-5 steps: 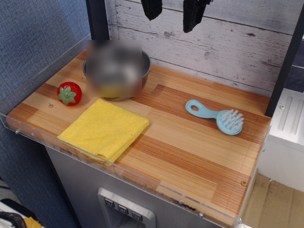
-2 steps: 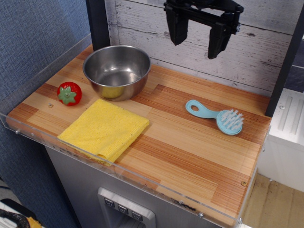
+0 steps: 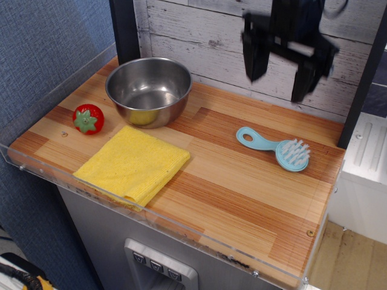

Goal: Place the blue brush on the yellow cloth.

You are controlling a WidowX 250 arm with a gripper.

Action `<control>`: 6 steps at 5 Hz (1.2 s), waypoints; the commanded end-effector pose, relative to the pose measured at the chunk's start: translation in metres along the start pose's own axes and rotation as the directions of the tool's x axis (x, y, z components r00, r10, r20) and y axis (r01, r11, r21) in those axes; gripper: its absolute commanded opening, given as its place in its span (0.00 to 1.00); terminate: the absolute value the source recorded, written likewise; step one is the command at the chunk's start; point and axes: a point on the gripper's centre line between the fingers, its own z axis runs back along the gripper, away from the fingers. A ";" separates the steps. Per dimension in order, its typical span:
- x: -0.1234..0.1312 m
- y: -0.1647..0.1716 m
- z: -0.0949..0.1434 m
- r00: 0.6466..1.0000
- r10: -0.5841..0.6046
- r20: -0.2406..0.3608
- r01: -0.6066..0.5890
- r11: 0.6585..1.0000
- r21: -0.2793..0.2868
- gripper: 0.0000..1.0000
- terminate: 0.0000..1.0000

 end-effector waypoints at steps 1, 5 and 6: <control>0.005 0.002 -0.016 0.999 -0.035 0.042 0.036 0.999 -0.029 1.00 0.00; 0.006 0.038 -0.024 0.926 -0.372 0.060 0.376 0.919 -0.116 1.00 0.00; 0.006 0.051 -0.035 0.880 -0.469 0.076 0.475 0.870 -0.130 1.00 0.00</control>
